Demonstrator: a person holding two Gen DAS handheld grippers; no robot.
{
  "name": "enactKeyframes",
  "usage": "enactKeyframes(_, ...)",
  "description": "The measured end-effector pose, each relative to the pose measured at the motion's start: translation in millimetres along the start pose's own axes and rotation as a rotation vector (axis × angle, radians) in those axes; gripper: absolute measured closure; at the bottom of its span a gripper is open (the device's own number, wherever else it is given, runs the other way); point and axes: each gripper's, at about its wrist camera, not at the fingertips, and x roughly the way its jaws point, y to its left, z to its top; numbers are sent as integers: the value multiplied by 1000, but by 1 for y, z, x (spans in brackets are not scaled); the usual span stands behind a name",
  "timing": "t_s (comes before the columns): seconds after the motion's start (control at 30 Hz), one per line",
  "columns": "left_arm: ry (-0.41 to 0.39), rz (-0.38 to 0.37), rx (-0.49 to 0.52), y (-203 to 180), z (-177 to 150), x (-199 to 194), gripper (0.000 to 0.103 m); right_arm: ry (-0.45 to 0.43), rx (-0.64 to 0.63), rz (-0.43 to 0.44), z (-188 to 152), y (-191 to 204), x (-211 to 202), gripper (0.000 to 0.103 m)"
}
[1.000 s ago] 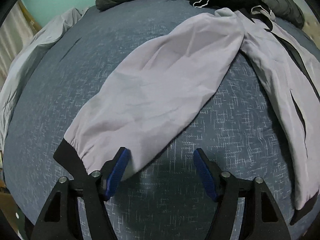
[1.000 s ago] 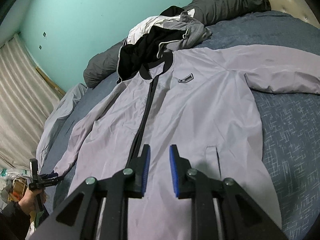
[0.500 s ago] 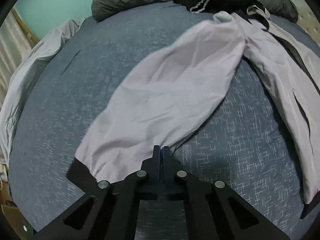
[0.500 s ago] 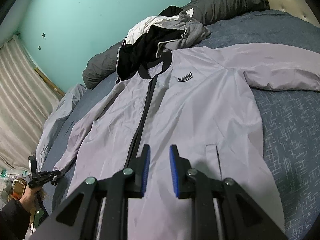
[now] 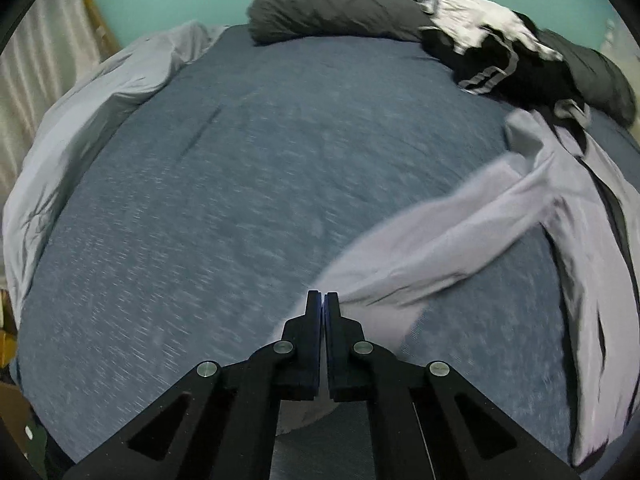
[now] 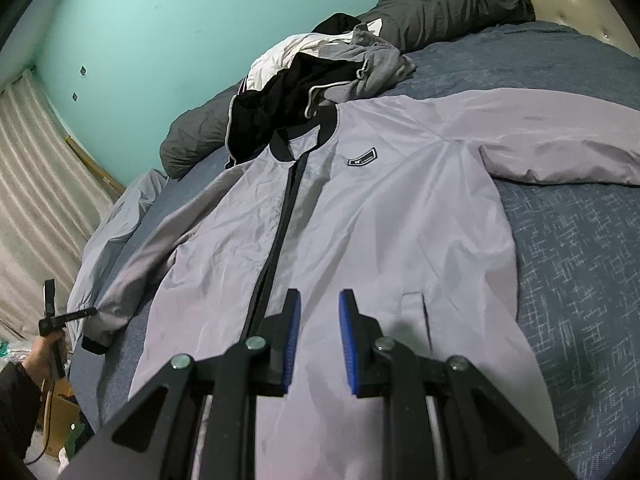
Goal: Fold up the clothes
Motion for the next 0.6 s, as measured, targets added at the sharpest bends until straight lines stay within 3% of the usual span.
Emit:
enactKeyframes(0.17,15,82,-23,26,31,19,101,12,-13,-15,-1,2,5,84)
enactKeyframes(0.37,49,284,-54,63,60,35,100,17,-18,-23,-2,5,8,84)
enactKeyframes(0.43,35,287,-98,77,61,30,100,20,-22,-21,-3,8,10,84)
enactKeyframes(0.6,-36,160,-99,80,33,4,94,28,-22,-7,-5,12,12,84)
